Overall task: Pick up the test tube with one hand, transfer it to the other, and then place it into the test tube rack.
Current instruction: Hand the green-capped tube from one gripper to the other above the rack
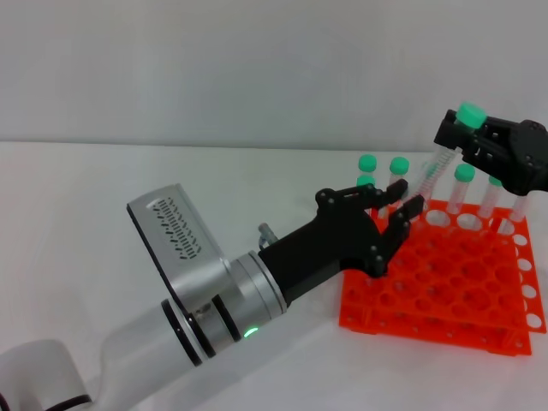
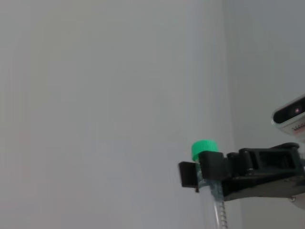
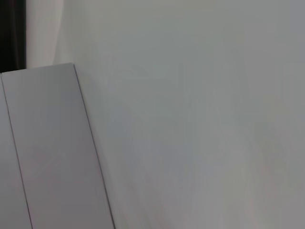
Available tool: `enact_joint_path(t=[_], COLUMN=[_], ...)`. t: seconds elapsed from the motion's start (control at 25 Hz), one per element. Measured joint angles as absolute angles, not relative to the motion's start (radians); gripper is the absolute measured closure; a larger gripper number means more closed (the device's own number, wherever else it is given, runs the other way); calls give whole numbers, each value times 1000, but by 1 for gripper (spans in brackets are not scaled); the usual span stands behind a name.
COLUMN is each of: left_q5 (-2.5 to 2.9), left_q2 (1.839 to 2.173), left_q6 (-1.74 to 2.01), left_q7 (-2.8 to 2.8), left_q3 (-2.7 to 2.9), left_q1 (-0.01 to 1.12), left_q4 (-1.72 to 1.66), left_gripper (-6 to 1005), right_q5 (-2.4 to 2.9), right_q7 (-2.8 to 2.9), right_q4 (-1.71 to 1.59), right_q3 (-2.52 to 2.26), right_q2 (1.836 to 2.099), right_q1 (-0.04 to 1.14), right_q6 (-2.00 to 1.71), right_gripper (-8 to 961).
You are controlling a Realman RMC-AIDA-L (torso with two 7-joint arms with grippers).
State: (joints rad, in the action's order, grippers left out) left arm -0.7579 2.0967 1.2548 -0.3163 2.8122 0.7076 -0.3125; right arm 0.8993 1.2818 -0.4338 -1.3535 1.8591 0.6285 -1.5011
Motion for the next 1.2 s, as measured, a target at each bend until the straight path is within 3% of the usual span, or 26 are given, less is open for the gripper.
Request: enact_joint_path(t=[0.24, 1.12, 1.2], left_q5=[-759, -763, -768], left_q2=[2095, 2103, 2103], left_q6=[1255, 1153, 1150], left_q7=[-314, -159, -145], left_q3=[2802, 2801, 2794], left_q1=[702, 701, 684], left_q4=[-310, -319, -319], left_gripper=[808, 709, 608], right_q5=[900, 894, 895], right_q7=[1269, 1242, 1238], right_q4=[-441, -462, -467], right_q3=[-1353, -1338, -1328], right_q2=[1862, 1897, 1902], right_q1=[627, 636, 634], right_q6=[-1503, -1473, -1457], right_gripper=[744, 744, 744])
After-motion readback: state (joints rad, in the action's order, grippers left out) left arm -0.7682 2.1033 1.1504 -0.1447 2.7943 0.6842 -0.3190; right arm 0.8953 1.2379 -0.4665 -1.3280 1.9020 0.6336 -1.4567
